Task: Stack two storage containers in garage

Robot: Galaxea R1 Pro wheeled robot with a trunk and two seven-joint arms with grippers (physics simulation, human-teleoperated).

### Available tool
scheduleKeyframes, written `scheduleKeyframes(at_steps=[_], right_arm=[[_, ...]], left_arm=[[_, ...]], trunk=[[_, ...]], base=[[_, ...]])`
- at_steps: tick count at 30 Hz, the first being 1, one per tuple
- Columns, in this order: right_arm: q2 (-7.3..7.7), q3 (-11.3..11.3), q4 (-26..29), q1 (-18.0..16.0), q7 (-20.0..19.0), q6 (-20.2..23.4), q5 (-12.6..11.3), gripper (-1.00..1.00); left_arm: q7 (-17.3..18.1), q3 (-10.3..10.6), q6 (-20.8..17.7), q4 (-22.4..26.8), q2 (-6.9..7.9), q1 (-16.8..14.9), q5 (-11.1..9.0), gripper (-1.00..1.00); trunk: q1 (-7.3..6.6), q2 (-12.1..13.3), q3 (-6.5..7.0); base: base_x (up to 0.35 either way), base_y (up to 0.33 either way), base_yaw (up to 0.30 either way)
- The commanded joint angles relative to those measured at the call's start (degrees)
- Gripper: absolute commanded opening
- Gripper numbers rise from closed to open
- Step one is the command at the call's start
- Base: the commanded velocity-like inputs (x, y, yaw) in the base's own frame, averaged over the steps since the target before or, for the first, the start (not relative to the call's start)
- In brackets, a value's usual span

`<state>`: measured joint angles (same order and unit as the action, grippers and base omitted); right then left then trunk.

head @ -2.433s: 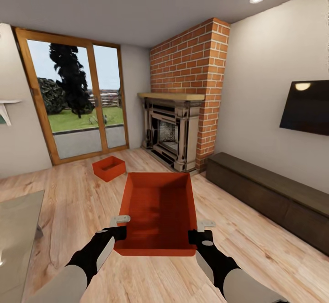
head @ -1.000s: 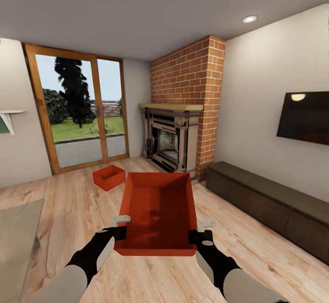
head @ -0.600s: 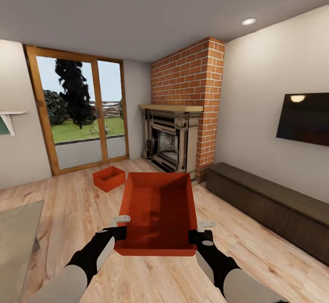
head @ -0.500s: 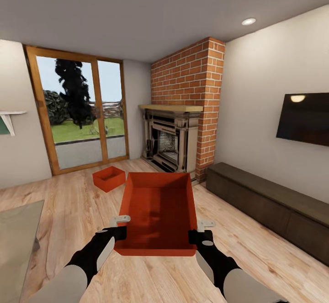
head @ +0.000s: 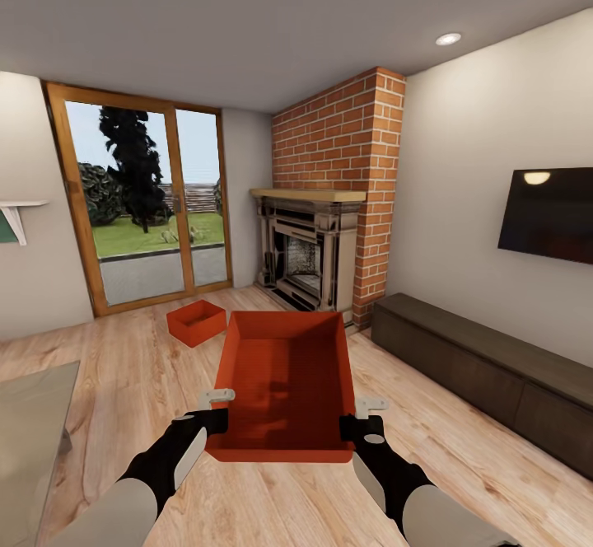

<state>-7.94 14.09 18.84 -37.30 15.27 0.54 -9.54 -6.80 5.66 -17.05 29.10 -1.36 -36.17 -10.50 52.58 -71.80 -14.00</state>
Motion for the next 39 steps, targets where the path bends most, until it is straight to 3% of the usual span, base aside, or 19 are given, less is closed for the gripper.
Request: scheduleKeyframes(at_steps=[1, 8, 18, 39], right_arm=[[0.26, -0.3, 0.1, -0.1, 3.4, 0.0, 0.2, -1.00], [0.26, -0.3, 0.1, -0.1, 3.4, 0.1, 0.2, -1.00], [0.21, -0.3, 0.1, -0.1, 3.5, 0.3, 0.2, -1.00], [0.21, -0.3, 0.1, -0.1, 3.7, 0.2, 0.2, -1.00]], left_arm=[[-1.4, -0.1, -0.4, 0.1, 0.13, 0.0, 0.7, -1.00], [-1.4, -0.2, -0.4, -0.2, 0.13, 0.0, 0.7, -1.00], [-1.5, -0.3, -0.4, -0.5, 0.08, 0.0, 0.7, -1.00], [-1.4, -0.2, -0.4, -0.4, 0.08, 0.0, 0.7, -1.00]], trunk=[[0.00, 0.0, -0.07], [0.00, 0.0, -0.07], [0.00, 0.0, -0.07], [0.00, 0.0, -0.07]], base=[[0.000, 0.000, 0.000], [-0.060, 0.000, 0.000], [-0.300, -0.006, 0.012], [-0.053, -0.065, 0.253]])
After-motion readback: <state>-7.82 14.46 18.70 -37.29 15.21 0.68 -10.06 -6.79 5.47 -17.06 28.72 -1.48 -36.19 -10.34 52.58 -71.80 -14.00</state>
